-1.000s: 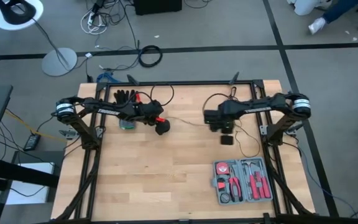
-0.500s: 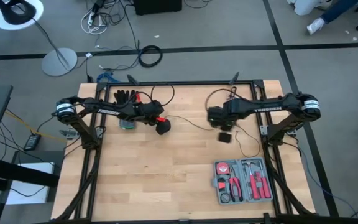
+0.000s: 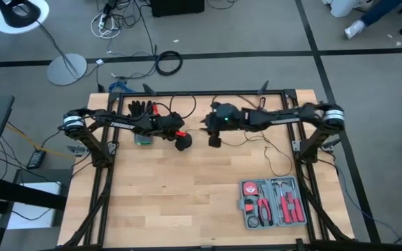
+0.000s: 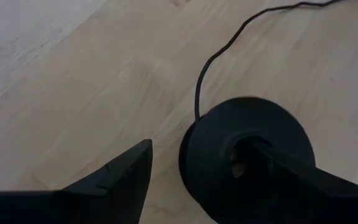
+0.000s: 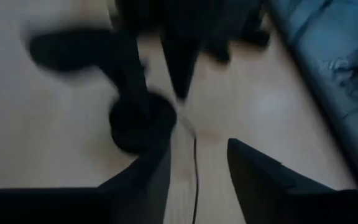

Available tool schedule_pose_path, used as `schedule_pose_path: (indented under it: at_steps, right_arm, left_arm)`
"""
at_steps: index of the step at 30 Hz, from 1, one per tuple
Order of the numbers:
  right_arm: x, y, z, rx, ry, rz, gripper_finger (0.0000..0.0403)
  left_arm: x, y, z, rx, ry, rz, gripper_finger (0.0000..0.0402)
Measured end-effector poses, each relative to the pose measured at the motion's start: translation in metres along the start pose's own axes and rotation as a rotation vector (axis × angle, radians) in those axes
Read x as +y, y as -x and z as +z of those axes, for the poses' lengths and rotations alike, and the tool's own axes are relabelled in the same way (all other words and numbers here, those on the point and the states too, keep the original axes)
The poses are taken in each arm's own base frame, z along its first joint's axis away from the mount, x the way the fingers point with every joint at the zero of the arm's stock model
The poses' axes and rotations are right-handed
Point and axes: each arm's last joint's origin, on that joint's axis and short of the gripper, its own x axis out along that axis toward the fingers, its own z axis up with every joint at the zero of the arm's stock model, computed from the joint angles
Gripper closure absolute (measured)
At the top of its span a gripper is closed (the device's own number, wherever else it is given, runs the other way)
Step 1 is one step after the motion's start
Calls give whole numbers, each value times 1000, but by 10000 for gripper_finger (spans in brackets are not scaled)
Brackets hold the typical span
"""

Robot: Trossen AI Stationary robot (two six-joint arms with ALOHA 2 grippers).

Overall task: Coil cords
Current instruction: Uncoil the black wire from the spool

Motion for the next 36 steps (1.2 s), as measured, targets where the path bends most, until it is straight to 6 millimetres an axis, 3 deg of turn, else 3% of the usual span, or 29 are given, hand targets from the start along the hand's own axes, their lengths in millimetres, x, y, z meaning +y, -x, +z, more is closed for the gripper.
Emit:
schedule_pose_path:
  at_steps: [8,13,17,24,28,36]
  right_arm:
    - [0,-75,-53,63,-22,2,221]
    - [3,-97,-72,67,-25,-2,223]
    - [2,-102,-79,91,-38,-4,243]
    - [2,-97,-81,146,-37,8,389]
    - [8,-82,-84,308,-65,55,397]
    - [27,-18,-92,795,-61,179,399]
  left_arm:
    - [0,0,0,3,0,1,138]
    - [1,0,-2,14,0,6,138]
    - [0,0,-1,9,0,3,138]
    - [0,0,-1,12,1,5,138]
    - [1,0,-2,17,-1,7,138]
    - [1,0,-2,22,-2,11,138]
